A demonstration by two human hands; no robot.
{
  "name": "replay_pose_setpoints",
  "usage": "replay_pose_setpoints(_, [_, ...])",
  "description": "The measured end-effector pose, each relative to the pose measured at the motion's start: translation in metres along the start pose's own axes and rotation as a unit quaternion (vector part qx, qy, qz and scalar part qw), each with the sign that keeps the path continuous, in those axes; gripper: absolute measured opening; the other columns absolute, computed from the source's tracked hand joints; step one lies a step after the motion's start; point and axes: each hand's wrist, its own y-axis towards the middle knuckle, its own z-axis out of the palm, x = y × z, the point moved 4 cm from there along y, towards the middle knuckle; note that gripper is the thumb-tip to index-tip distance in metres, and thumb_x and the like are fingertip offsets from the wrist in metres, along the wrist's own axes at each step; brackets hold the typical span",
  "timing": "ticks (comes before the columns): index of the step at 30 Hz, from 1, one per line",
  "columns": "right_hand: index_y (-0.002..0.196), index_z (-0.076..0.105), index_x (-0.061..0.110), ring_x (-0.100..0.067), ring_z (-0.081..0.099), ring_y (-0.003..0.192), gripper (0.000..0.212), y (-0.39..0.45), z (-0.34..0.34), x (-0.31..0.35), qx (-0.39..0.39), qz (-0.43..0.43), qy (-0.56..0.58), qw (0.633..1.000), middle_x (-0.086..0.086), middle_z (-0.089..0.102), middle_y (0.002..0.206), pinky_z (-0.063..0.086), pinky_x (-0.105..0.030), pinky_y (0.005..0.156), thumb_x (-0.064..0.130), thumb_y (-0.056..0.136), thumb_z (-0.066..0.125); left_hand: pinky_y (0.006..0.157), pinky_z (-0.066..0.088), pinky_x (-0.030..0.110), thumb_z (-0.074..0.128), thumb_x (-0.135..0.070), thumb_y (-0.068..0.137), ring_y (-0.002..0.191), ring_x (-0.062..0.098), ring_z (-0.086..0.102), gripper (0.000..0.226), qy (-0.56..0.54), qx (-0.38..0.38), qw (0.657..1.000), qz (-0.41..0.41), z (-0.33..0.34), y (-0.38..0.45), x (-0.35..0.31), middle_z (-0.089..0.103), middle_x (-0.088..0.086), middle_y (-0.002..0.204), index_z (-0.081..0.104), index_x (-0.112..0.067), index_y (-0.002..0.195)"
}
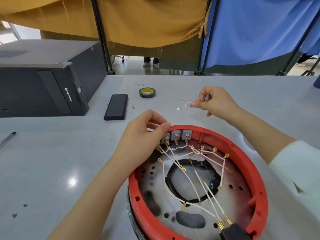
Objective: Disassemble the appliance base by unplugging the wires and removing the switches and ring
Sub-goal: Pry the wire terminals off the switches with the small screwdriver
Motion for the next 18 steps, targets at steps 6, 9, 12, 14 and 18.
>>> replay_pose_setpoints(6, [0.069,0.051,0.02,0.012,0.055,0.055,0.026,0.035,0.03,-0.034,0.049,-0.004,-0.109,0.993,0.008,0.065,0.074,0.039,-0.027,0.059,0.015,0.083,0.072,0.063,0.039,0.001,0.063,-0.029,0.087,0.081,-0.01,0.057,0.007,-0.005,0.006,1.0,0.003,0.001,0.002,0.0,0.064,-0.026,0.083,0.064,-0.03,0.08])
replay_pose_setpoints(9, [0.069,0.051,0.025,-0.008,0.059,0.076,0.025,0.041,0.037,-0.036,0.037,-0.012,-0.155,0.987,0.006,0.067,0.086,0.05,-0.035,0.073,0.021,0.082,0.072,0.064,0.039,0.001,0.062,-0.028,0.088,0.081,-0.009,0.057,0.007,-0.004,0.007,1.0,0.004,0.001,0.002,0.0,0.064,-0.025,0.083,0.064,-0.03,0.081])
replay_pose_setpoints(12, [0.072,0.048,0.026,-0.019,0.06,0.091,0.026,0.04,0.039,-0.04,0.032,-0.009,-0.181,0.983,0.004,0.066,0.097,0.05,-0.039,0.08,0.022,0.08,0.073,0.065,0.04,0.002,0.061,-0.027,0.088,0.081,-0.009,0.057,0.007,-0.008,0.007,1.0,0.002,0.001,0.001,0.0,0.065,-0.023,0.082,0.065,-0.029,0.082])
replay_pose_setpoints(14, [0.072,0.044,0.026,-0.02,0.06,0.092,0.029,0.038,0.039,-0.045,0.029,-0.009,-0.196,0.98,0.003,0.065,0.097,0.049,-0.037,0.077,0.021,0.081,0.071,0.066,0.04,0.002,0.061,-0.027,0.088,0.081,-0.009,0.057,0.008,-0.005,0.008,1.0,0.002,0.001,0.001,-0.001,0.066,-0.022,0.082,0.065,-0.03,0.082])
replay_pose_setpoints(18, [0.071,0.039,0.026,-0.022,0.057,0.085,0.029,0.038,0.04,-0.056,0.029,0.004,-0.213,0.977,0.004,0.063,0.089,0.042,-0.032,0.066,0.016,0.082,0.064,0.066,0.041,0.003,0.06,-0.026,0.089,0.081,-0.009,0.058,0.009,-0.002,0.012,1.0,0.0,0.002,0.001,-0.001,0.068,-0.019,0.083,0.064,-0.031,0.083])
